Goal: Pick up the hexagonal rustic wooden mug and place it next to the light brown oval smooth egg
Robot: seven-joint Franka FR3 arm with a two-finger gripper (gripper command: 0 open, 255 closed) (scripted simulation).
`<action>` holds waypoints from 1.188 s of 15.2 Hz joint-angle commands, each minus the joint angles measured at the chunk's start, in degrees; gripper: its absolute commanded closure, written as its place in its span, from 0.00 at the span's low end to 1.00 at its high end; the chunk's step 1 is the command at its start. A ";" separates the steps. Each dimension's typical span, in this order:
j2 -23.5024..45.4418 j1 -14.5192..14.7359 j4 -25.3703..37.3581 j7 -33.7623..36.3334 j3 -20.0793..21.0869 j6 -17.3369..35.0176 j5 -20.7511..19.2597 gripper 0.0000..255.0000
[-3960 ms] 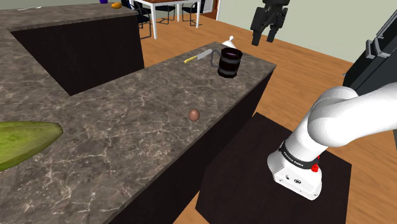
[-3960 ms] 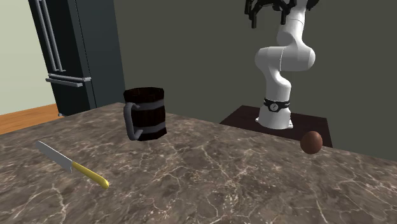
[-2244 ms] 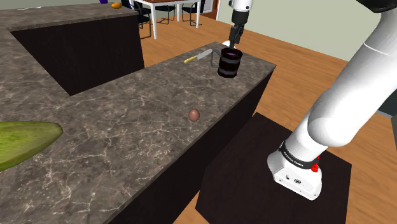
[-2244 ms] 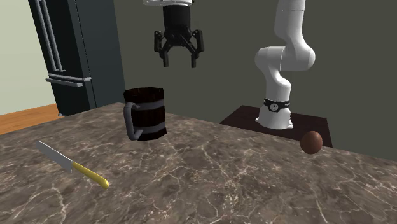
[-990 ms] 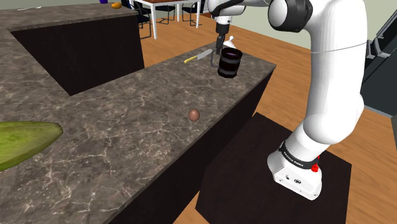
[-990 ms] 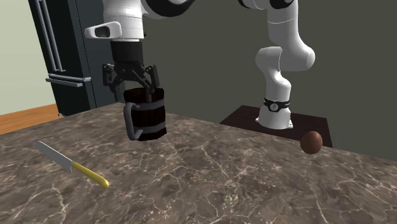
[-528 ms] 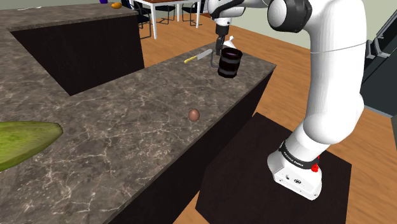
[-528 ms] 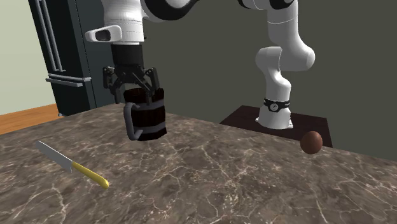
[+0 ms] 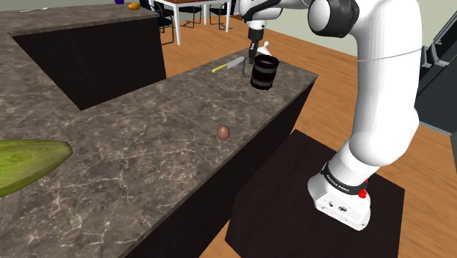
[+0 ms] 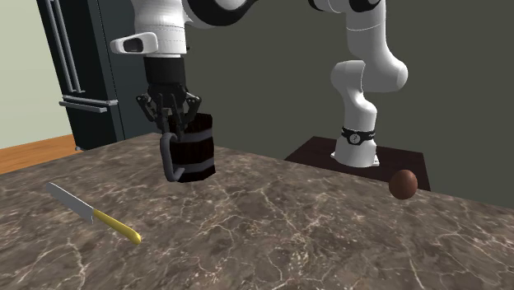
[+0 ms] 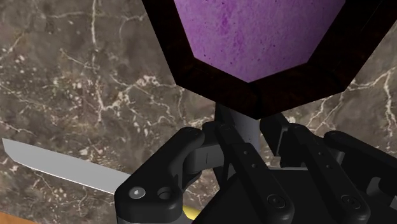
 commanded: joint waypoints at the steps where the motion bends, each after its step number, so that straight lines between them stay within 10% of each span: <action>1: 0.02 -0.01 -0.04 0.00 -0.01 -0.02 -0.02 1.00; 18: -1.83 -0.56 8.80 0.40 -0.60 -10.52 -0.88 1.00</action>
